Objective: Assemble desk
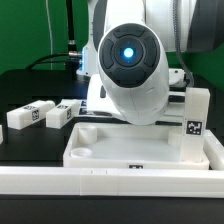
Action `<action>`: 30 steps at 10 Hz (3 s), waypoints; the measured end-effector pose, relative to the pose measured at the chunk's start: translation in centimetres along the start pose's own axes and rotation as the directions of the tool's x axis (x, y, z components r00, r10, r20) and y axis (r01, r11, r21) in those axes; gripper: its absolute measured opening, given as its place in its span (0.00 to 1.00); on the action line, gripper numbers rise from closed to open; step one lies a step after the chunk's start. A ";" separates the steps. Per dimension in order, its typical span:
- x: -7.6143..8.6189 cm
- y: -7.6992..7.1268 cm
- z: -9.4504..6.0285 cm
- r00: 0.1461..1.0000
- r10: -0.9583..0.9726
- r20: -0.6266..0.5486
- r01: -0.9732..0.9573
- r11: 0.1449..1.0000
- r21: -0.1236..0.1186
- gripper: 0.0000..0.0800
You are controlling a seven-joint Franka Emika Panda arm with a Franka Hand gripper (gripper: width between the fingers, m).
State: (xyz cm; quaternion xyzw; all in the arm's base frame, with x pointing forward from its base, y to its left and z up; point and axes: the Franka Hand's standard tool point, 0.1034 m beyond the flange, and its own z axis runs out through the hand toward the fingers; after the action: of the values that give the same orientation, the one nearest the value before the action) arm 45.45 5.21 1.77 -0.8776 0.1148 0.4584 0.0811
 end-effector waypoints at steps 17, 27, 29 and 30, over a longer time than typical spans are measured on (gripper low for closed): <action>-2.7 1.2 -9.7 0.988 -0.041 -0.152 0.050 0.997 0.052 0.36; -3.1 0.4 -19.1 0.688 -0.079 -0.721 0.131 0.991 0.016 0.36; -3.2 0.2 -21.7 0.590 -0.087 -0.802 0.146 0.989 0.000 0.36; -2.7 0.2 -22.5 0.480 -0.074 -0.874 0.139 0.990 -0.007 0.36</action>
Offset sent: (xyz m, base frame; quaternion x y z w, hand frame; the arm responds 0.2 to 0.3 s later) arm 0.0039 -0.0044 0.0069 0.0079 -0.0052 -0.0078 0.9999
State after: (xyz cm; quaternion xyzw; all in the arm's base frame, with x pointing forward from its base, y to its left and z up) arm 61.55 -0.19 16.70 -0.9909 0.1003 -0.0590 0.0683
